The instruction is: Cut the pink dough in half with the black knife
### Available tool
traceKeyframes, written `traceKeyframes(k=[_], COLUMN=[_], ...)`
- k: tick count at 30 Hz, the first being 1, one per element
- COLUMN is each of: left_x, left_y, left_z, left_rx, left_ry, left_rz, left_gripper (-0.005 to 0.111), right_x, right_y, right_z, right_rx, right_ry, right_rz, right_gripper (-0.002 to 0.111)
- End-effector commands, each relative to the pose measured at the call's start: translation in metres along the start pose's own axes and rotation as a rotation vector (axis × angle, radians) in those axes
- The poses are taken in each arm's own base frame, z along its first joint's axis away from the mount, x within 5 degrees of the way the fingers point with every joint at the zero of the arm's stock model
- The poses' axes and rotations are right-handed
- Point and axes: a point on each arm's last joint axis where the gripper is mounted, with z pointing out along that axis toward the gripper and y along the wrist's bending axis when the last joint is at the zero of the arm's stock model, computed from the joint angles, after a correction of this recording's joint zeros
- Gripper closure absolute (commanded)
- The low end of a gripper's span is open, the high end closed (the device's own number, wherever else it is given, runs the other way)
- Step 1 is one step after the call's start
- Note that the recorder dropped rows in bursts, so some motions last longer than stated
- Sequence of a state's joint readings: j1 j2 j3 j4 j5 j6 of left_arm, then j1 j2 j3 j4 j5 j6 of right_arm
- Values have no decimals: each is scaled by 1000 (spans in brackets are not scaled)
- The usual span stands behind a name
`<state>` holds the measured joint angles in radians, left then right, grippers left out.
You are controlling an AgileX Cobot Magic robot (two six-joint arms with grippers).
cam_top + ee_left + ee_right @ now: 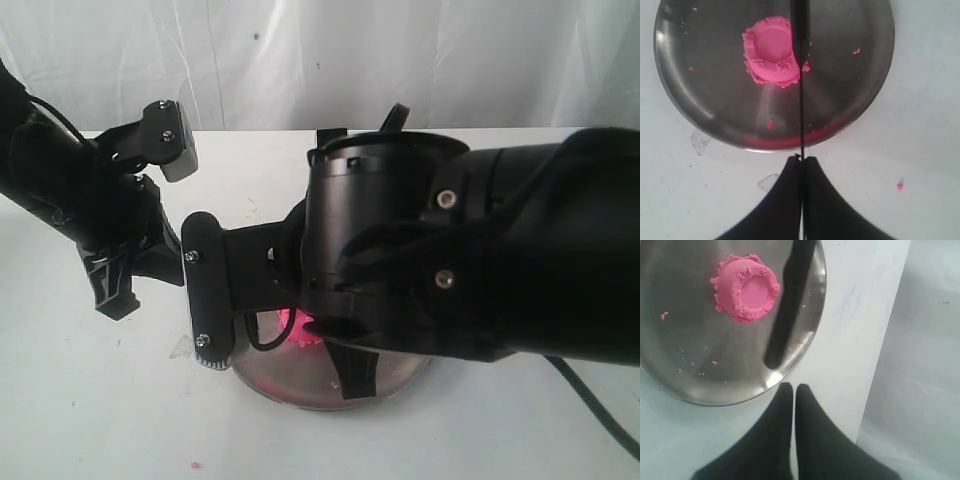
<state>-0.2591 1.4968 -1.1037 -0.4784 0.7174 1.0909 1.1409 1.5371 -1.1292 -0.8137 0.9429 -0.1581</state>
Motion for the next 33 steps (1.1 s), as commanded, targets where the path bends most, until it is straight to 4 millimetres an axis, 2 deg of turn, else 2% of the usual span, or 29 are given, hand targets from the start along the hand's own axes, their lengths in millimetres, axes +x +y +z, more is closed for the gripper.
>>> traceKeyframes(k=[1, 6, 11, 16, 20, 23, 29, 33], left_x=[-3, -3, -3, -3, -3, -4, -3, -3], left_y=[-3, -3, -3, -3, -3, -2, -3, -3], left_z=[-3, -3, -3, -3, -3, -3, -3, -3], left_rx=[14, 14, 14, 14, 10, 8, 8, 8], left_ry=[-20, -20, -20, -20, -21, -22, -21, -21], left_rz=[-2, -2, -2, -2, -2, -2, 2, 2], left_gripper=[107, 107, 107, 107, 107, 107, 107, 107], right_x=[2, 2, 6, 20, 42, 56, 54, 52], right_y=[-1, -1, -4, -15, -31, -39, -35, -29], right_z=[-3, -3, -2, 4, 7, 11, 28, 50], right_rx=[9, 8, 14, -23, -71, -125, -351, -474], right_ry=[5, 12, 28, 10, -33, -61, -199, -259], right_rz=[-4, 7, 134, 275, 469, 523, 587, 546], right_gripper=[106, 106, 104, 91, 80, 71, 56, 54])
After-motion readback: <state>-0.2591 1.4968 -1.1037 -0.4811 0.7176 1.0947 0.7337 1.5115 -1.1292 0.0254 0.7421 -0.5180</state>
